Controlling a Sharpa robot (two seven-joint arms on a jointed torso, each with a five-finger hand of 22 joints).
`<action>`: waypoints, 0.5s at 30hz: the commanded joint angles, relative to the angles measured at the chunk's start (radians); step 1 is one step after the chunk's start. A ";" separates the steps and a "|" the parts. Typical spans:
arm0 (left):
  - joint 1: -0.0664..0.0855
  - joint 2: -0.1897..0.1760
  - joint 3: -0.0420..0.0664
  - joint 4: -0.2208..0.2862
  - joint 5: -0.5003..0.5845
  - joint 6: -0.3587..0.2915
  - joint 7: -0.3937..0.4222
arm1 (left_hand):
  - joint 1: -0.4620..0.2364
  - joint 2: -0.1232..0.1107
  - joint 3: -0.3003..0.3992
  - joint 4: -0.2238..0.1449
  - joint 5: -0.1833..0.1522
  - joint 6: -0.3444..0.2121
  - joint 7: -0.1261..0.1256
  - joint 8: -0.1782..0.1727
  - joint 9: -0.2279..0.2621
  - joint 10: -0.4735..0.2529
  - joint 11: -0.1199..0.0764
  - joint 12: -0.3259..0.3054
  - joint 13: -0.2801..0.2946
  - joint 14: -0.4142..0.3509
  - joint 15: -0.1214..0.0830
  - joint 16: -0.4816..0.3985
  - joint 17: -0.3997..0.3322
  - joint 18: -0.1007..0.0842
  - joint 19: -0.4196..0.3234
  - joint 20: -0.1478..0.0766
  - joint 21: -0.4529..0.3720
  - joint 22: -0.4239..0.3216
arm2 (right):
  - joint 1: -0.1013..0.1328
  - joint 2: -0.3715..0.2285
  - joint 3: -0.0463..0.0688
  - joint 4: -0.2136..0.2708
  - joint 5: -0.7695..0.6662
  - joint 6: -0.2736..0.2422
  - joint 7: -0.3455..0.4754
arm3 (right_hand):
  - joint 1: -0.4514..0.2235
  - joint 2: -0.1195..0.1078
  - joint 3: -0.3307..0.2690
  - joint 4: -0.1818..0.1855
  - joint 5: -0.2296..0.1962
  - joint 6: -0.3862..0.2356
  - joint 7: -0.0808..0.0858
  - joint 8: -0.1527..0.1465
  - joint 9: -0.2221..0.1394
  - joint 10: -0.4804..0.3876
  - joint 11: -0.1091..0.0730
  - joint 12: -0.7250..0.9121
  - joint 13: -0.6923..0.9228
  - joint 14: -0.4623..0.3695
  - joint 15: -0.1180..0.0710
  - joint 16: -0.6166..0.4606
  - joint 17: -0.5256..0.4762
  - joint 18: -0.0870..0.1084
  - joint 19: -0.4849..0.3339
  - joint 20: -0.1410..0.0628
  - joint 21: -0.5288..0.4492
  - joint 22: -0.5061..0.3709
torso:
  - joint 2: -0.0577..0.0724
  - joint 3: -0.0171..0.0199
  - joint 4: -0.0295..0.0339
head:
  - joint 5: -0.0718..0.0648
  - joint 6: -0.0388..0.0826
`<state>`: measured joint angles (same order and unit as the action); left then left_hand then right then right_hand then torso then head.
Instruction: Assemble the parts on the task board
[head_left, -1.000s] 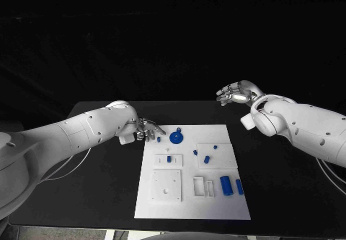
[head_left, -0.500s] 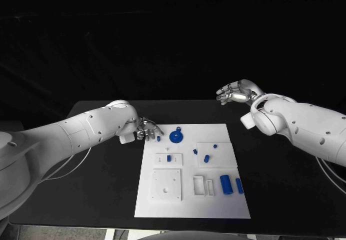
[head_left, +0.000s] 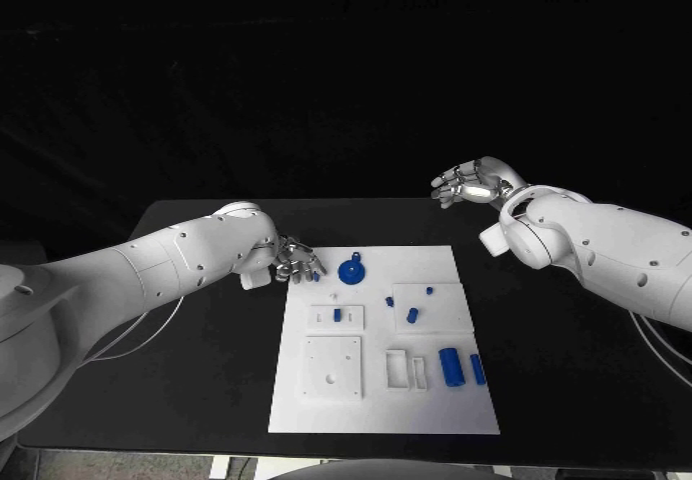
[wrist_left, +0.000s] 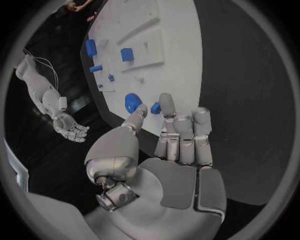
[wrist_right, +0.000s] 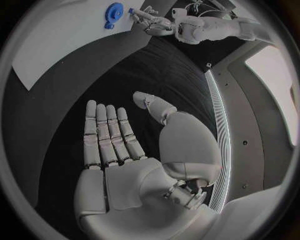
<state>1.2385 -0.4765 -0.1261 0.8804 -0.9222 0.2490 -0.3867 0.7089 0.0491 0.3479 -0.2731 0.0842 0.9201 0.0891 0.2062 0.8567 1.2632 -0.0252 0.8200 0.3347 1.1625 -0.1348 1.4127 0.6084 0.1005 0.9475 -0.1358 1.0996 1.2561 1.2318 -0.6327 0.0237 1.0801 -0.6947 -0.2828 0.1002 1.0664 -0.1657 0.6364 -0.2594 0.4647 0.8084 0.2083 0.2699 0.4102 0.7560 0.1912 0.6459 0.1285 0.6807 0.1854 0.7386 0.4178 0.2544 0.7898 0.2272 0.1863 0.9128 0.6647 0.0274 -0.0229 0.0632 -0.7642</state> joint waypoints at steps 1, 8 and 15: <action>-0.011 0.007 -0.005 0.003 -0.002 0.041 0.001 | 0.010 0.000 0.000 -0.007 0.001 0.006 -0.001 0.000 -0.071 0.006 -0.001 0.004 0.001 0.005 -0.001 0.004 0.002 0.020 0.007 -0.087 0.004 0.002 | 0.000 0.001 0.000 0.000 -0.001 0.009 0.009 | 0.003 0.006 0.000 -0.006 0.004 -0.007 0.003 0.005 -0.002 -0.007 -0.002 0.004 -0.001 -0.005 0.000 0.005 -0.001 0.007 0.001 0.007 -0.005 0.001 | 0.000 -0.0005 -0.0008 | -0.001 -0.001; -0.011 0.010 -0.005 0.004 -0.002 0.034 0.000 | 0.008 -0.001 -0.003 -0.006 0.000 0.008 -0.002 -0.001 -0.076 0.009 -0.001 0.006 0.002 0.006 -0.001 0.008 0.004 0.021 0.009 -0.088 0.007 0.004 | -0.001 0.004 0.000 -0.002 -0.001 0.009 0.010 | 0.002 0.005 0.000 -0.006 0.005 -0.008 0.003 0.005 -0.002 -0.007 -0.002 0.004 -0.002 -0.006 0.000 0.006 -0.002 0.007 0.001 0.007 -0.005 0.001 | 0.000 -0.0006 0.0000 | -0.006 -0.001; -0.011 0.010 -0.005 -0.003 -0.002 0.021 -0.001 | 0.010 0.011 -0.002 -0.005 0.001 0.009 -0.002 -0.003 -0.081 0.010 -0.001 0.006 0.003 0.006 -0.001 0.010 0.004 0.021 0.010 -0.090 0.008 0.005 | -0.001 0.003 0.000 -0.002 -0.001 0.010 0.010 | 0.002 0.005 0.000 -0.006 0.005 -0.008 0.003 0.005 -0.003 -0.008 -0.002 0.005 -0.003 -0.006 0.000 0.006 -0.003 0.007 0.001 0.008 -0.005 0.002 | 0.000 -0.0001 -0.0001 | -0.006 -0.002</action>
<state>1.2377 -0.4730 -0.1266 0.8765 -0.9222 0.2496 -0.3862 0.7191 0.0591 0.3453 -0.2757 0.0842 0.9220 0.0874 0.2092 0.8567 1.2669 -0.0291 0.8199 0.3358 1.1627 -0.1344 1.4168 0.6118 0.1146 0.9498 -0.1381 1.1033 1.2595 1.2313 -0.6301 0.0237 1.0785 -0.6947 -0.2828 0.1004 1.0664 -0.1656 0.6364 -0.2594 0.4647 0.8058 0.2060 0.2698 0.4084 0.7560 0.1912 0.6459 0.1267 0.6807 0.1853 0.7385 0.4157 0.2538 0.7898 0.2272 0.1864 0.9126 0.6647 0.0269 -0.0229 0.0570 -0.7656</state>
